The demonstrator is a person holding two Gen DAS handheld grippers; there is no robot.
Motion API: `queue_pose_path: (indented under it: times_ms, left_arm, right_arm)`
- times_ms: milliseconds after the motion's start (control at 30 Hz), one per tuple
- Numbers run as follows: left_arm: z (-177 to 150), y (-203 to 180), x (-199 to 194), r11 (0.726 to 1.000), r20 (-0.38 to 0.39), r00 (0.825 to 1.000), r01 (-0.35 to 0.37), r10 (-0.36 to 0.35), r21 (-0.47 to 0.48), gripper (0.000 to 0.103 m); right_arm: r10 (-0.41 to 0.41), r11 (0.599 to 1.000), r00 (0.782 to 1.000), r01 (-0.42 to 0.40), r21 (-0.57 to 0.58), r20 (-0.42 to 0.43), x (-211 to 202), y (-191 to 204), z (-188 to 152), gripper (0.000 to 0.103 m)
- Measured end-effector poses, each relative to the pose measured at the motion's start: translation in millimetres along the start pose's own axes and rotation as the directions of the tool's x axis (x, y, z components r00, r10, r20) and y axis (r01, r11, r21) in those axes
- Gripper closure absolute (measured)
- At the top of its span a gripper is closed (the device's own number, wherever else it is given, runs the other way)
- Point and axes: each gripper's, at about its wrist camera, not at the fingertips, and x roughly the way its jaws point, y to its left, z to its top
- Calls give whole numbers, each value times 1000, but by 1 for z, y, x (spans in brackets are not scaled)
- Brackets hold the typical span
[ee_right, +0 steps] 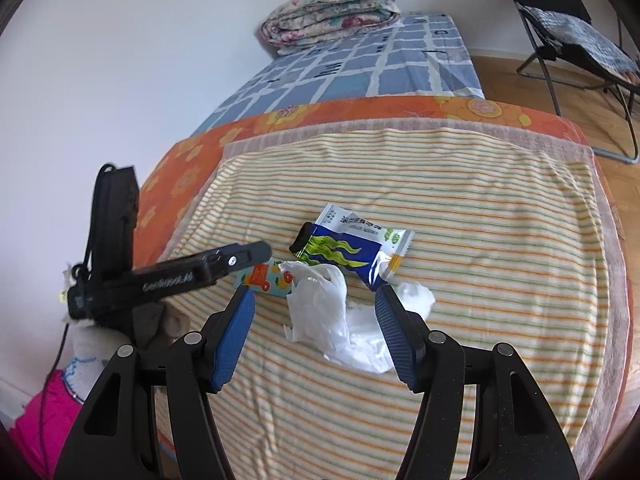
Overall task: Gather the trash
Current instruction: 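Move both tools back over the bed toward the white tissue and pouch, then grasp the orange-print pouch with the left tool while the right tool grasps the white tissue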
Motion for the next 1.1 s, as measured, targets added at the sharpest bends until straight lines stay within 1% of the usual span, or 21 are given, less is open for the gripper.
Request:
queue_pose_path:
  times_ms: [133,233,300,333,367,467,600,667,700,767,833,933,1033,1100]
  left_arm:
    - [3,7,10,1000,-13,1000,2,-2,-14,35]
    - [2,1,14,999,-29,1000,-10,11,43,36]
    - [-1,-5,15,997,-58,998,-7,11,80,43]
    - [-3,-6,15,996,-73,997,-3,10,90,48]
    - [-6,-8,16,994,-85,996,-11,20,105,52]
    - [-12,-12,13,991,-102,994,-15,28,130,54]
    - [-20,-18,9,988,-126,992,-3,23,152,54]
    - [-24,-25,7,984,-137,991,8,16,179,54]
    - [-26,-30,7,979,-141,990,4,25,204,54]
    - [-31,-42,7,962,-133,989,-27,65,272,54]
    - [-34,-53,9,946,-141,986,-35,84,323,53]
    - [-41,-65,14,929,-140,983,-57,116,367,51]
    - [-48,-76,17,901,-138,979,-80,152,427,50]
    - [-52,-82,19,882,-127,974,-110,187,458,50]
  right_arm:
    - [-32,997,999,30,-70,-28,12,9,-3,41]
    - [-49,991,997,41,-131,-56,19,16,-7,41]
    - [-85,981,994,71,-182,-69,23,20,-11,41]
    - [-102,975,992,85,-207,-75,25,21,-14,41]
    - [-120,968,989,98,-231,-83,27,22,-16,41]
    - [-148,958,983,115,-262,-109,32,21,-22,41]
    - [-220,936,967,173,-306,-126,39,16,-30,41]
    - [-218,940,966,170,-297,-138,39,12,-32,41]
    - [-222,941,965,175,-290,-140,38,9,-33,43]
    - [-224,945,964,180,-274,-141,37,4,-33,63]
    - [-214,956,965,176,-236,-149,33,-4,-33,74]
    - [-189,970,972,163,-178,-142,23,-15,-33,79]
    - [-151,984,979,136,-113,-139,13,-27,-32,79]
    - [-124,991,982,114,-76,-143,10,-33,-32,78]
